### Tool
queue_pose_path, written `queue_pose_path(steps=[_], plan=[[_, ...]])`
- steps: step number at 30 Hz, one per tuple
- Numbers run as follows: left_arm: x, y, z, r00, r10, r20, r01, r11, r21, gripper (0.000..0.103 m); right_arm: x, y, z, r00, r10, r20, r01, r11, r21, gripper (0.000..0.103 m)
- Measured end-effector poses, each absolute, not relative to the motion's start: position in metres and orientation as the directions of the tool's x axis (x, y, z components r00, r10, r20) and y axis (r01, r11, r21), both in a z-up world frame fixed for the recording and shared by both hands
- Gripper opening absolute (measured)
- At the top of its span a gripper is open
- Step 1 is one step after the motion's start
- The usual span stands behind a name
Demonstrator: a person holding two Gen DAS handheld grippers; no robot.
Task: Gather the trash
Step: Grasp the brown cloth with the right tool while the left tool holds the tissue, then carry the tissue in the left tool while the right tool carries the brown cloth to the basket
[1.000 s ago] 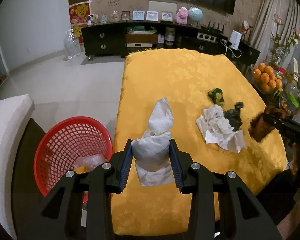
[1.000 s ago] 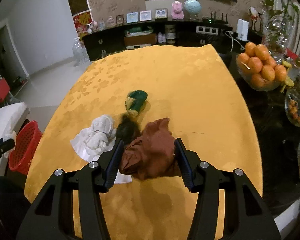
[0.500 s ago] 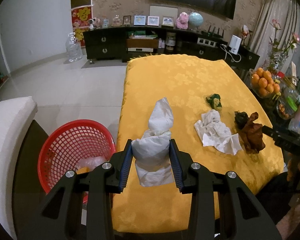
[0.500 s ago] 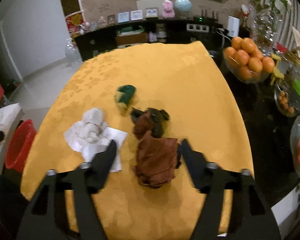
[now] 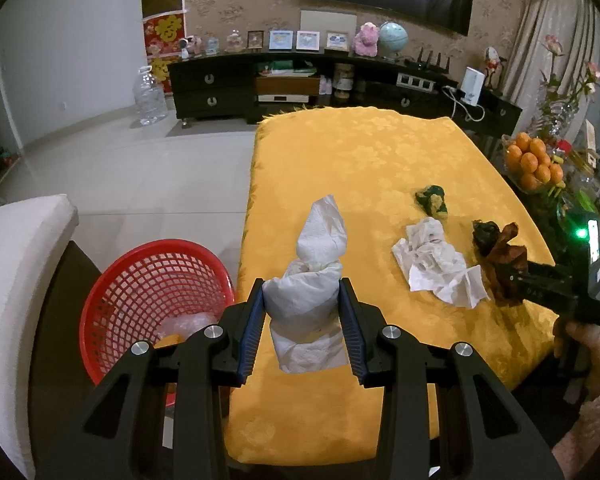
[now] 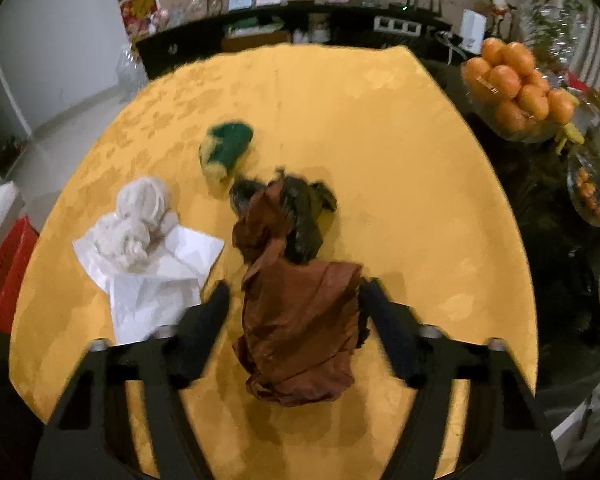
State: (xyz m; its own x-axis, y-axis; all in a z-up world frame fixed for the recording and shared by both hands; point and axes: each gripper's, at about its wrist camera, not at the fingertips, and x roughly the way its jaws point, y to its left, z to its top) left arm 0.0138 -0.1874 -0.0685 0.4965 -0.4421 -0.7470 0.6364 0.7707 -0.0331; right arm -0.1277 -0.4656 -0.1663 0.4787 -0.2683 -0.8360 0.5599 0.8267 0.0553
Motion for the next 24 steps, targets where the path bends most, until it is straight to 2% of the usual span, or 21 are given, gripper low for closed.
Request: queue_pose_path(steps=[3,6,24], plan=[[0.014,-0.187,-0.069,0.497,-0.442,-0.746,0.636,0.771,-0.033,0.035,-0.13,-0.466,-0.166,0.479,-0.266,-0.836,0.559,0.827,0.057,0.045],[0.014,-0.186,-0.066,0.5,-0.446,-0.742,0.638,0.77,-0.033,0.035,-0.134,-0.463,-0.16,0.488,-0.27,-0.83,0.557,0.828,0.058,0.042],[0.015,-0.162,-0.023,0.583,-0.462,-0.668,0.6,0.8,-0.03,0.035,-0.144,-0.408,-0.043,0.683,-0.316,-0.658,0.473,0.879,0.068,0.042]])
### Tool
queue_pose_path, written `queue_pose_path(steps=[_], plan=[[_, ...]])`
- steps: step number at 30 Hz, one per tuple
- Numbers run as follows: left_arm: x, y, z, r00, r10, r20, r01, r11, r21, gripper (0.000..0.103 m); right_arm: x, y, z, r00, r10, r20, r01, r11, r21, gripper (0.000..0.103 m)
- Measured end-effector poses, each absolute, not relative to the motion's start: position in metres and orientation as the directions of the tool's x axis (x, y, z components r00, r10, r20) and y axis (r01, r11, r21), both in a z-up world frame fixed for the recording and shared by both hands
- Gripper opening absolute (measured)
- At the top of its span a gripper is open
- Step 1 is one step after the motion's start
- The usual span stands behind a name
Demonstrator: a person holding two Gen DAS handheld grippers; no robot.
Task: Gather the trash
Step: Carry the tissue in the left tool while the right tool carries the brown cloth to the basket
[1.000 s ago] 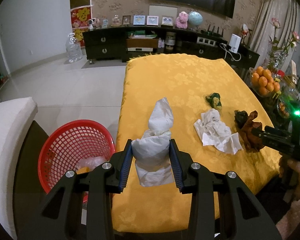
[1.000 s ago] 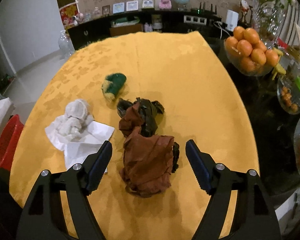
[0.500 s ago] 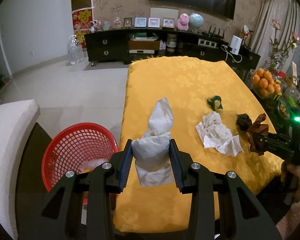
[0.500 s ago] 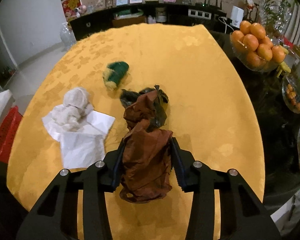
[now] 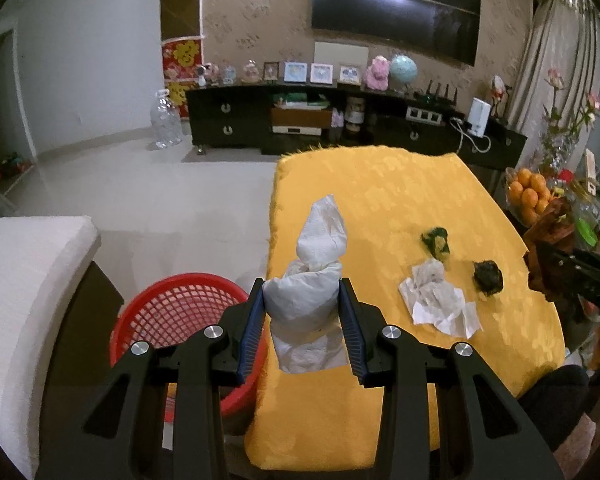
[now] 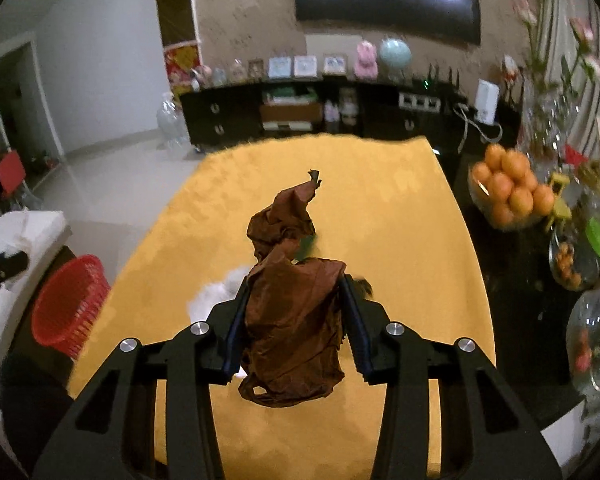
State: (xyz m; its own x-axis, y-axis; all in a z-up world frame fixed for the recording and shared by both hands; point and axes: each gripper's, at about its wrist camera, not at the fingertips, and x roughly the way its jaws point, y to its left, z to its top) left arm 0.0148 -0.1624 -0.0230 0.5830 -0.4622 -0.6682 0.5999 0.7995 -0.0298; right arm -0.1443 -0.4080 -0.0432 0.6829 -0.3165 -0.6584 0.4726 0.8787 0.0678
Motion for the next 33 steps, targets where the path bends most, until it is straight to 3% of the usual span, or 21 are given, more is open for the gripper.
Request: queue_pose_path(steps=[11,33], plan=[[0.025,-0.128,-0.005,0.637,-0.435,-0.636,0.537,0.843,-0.039,0.035,-0.125,-0.375,-0.004,0.748,-0.282,-0.601,0.402,0.913,0.071,0.042],[0.049,-0.059,-0.008,0.699,-0.319,-0.64,0.378,0.925,-0.047,0.035,-0.05,-0.29,0.008,0.8,-0.07,-0.596,0.162,0.981,0.103,0.042]])
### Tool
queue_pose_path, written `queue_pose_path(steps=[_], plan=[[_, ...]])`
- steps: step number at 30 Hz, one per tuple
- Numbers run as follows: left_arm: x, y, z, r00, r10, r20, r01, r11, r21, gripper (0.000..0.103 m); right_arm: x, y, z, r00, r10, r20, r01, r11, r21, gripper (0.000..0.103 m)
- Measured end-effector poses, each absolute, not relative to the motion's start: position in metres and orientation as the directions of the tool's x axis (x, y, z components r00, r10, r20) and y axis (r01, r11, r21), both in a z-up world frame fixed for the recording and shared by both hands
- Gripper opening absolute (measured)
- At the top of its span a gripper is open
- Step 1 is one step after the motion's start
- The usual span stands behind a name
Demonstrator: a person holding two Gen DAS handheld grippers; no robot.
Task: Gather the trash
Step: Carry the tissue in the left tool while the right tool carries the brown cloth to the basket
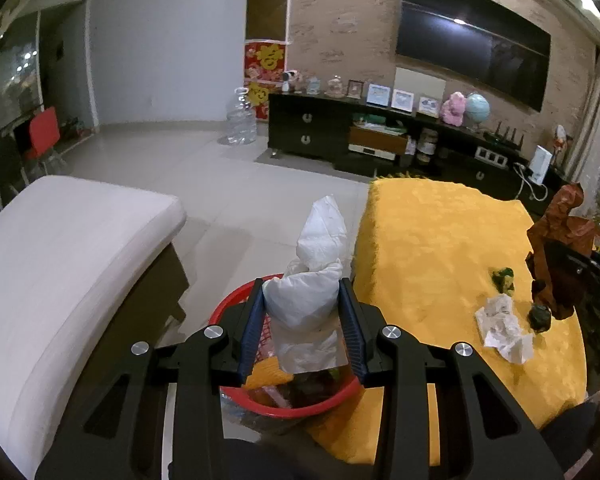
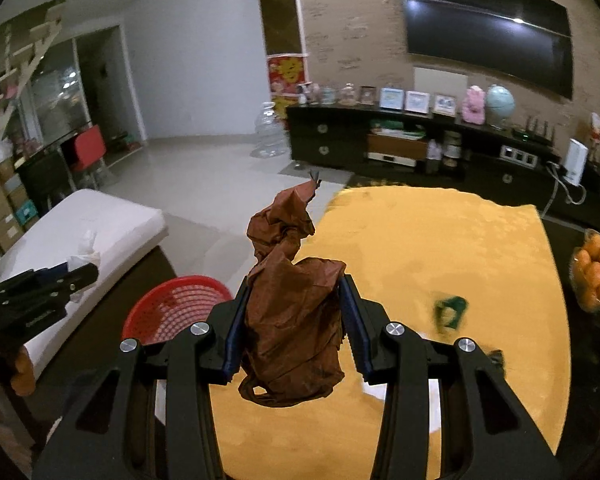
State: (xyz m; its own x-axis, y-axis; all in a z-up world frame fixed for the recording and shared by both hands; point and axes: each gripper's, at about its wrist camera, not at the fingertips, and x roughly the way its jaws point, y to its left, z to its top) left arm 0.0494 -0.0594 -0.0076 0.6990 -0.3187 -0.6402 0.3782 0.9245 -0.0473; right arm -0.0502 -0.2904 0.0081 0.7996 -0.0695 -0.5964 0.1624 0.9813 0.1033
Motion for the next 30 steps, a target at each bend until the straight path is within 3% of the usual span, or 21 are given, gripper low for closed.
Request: queue_pose_path(steps=[18,30], plan=[[0.078,-0.027,-0.037,0.675,-0.274,-0.685,0.307,0.949,-0.077,0.035,0.011,-0.221,-0.006,0.763,0.088,-0.64,-0.027,0.994,0.104,0.042],[0.109,-0.033,-0.074,0.588,-0.32,-0.743,0.327,0.934,-0.143,0.035,0.054,-0.198,-0.038,0.695,0.169,-0.699,-0.09,0.985,0.148,0.042]])
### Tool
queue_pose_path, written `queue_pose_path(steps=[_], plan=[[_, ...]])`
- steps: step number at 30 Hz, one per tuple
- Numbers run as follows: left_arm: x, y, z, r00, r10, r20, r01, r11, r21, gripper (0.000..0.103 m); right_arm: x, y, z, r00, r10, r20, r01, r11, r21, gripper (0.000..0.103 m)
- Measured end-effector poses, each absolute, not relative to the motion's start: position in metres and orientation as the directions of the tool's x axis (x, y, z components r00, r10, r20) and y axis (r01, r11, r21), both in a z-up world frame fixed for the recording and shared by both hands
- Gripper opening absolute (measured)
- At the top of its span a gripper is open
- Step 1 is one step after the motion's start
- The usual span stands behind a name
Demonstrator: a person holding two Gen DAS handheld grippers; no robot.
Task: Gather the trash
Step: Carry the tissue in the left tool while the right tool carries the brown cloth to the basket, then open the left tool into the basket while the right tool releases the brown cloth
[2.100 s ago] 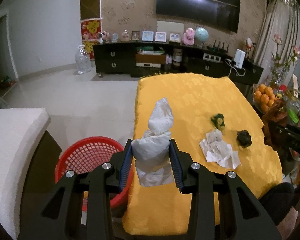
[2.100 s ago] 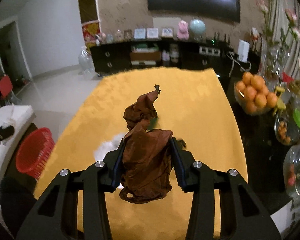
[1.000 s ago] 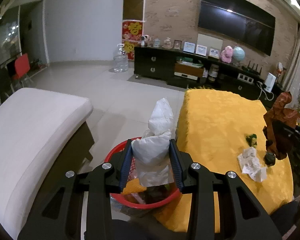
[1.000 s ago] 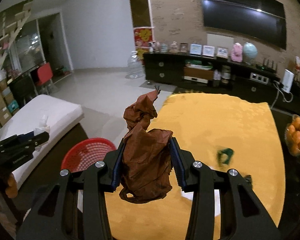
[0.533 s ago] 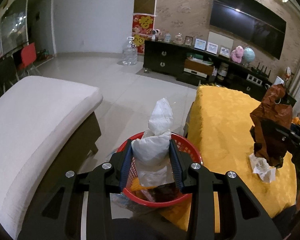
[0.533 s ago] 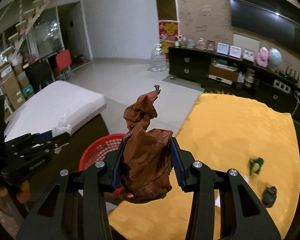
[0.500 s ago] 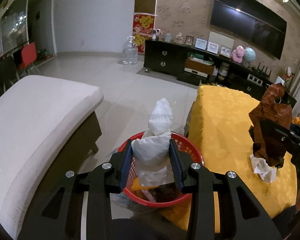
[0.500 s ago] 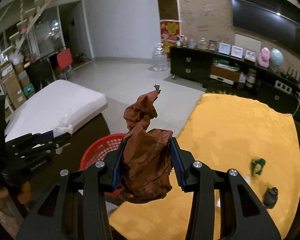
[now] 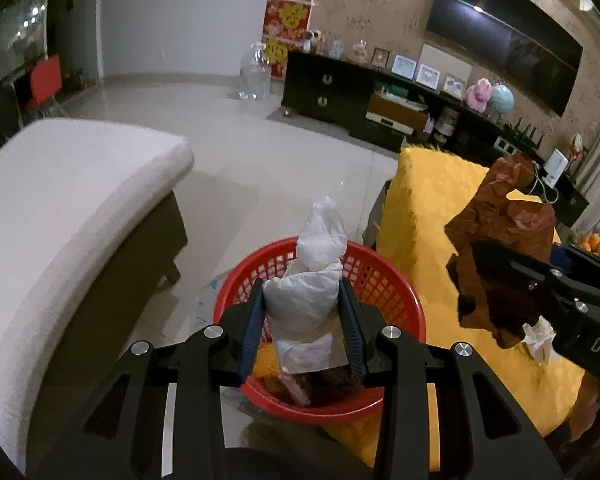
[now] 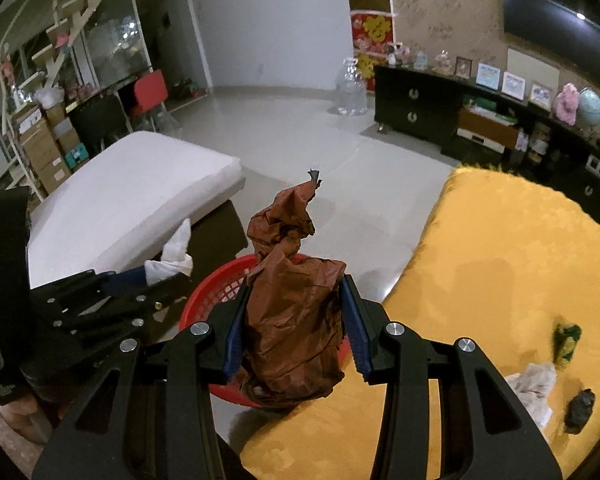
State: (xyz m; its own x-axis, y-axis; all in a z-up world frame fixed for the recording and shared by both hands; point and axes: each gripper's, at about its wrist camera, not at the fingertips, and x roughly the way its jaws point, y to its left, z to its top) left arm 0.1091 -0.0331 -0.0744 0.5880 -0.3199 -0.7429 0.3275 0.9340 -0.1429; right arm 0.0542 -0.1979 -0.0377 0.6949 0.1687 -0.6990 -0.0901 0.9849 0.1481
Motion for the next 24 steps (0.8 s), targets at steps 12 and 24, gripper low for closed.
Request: queue_pose_path(steps=[12,24], plan=[[0.13,-0.04,-0.11,0.538,-0.265,-0.8,0.315,0.944,-0.102,0.035,0.089,-0.188,-0.079,0.62,0.189,-0.762,-0.093,0.981,0.168,0.042],[0.136,-0.039,-0.121,0.509,-0.256,-0.822,0.307,0.946,-0.104,0.044,0.106,-0.191,-0.102,0.576,0.232,-0.784,-0.08,0.97,0.228,0.061]])
